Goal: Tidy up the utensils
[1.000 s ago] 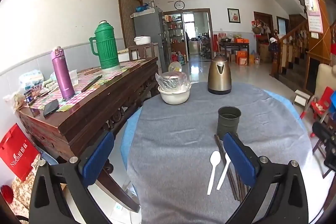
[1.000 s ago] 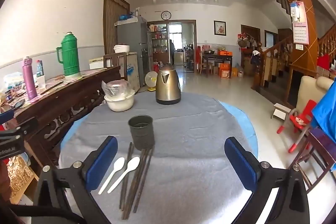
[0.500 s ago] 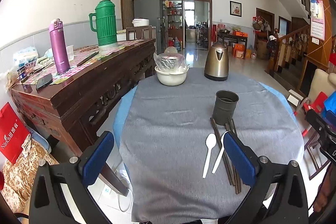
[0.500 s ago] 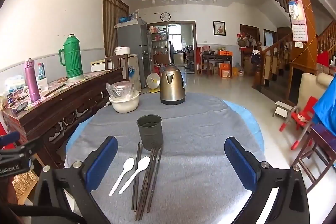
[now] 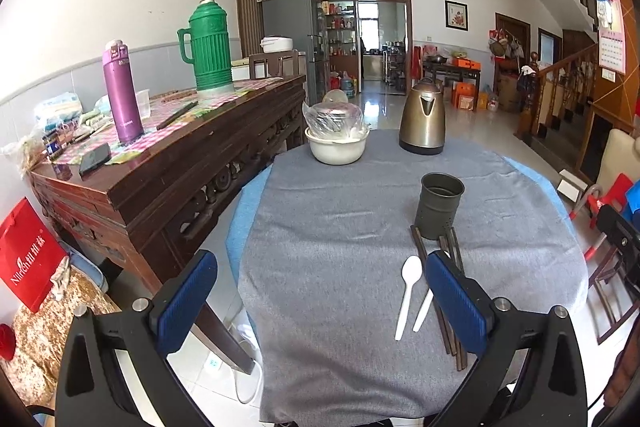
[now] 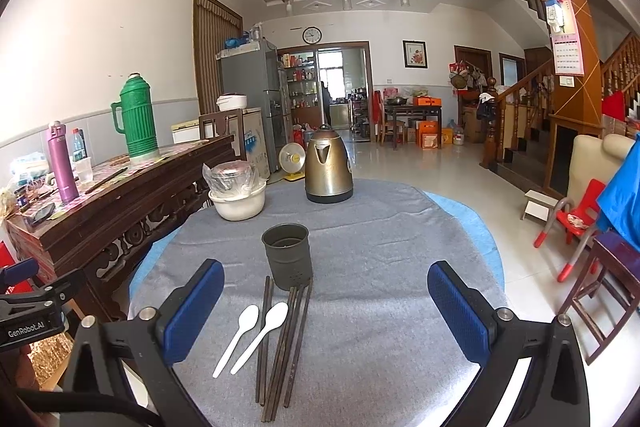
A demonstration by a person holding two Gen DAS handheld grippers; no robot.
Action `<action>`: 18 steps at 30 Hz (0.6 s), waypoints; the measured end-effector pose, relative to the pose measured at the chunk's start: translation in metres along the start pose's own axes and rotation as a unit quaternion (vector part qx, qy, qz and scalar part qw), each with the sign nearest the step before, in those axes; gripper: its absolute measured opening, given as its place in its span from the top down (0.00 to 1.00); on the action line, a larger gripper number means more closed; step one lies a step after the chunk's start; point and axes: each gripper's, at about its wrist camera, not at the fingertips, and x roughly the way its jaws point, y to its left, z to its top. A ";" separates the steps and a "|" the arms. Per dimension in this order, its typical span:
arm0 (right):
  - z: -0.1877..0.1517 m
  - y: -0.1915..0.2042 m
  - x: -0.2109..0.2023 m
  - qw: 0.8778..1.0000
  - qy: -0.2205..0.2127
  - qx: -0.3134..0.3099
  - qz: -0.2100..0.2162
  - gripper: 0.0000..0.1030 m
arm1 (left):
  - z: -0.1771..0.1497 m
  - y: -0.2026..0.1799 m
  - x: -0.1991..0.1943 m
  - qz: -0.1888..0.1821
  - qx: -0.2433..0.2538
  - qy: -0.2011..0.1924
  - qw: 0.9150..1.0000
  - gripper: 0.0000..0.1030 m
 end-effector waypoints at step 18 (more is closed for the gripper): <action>-0.004 0.006 0.003 1.000 0.015 0.004 0.000 0.00 | -0.005 -0.005 -0.002 0.017 0.017 -0.011 1.000 0.00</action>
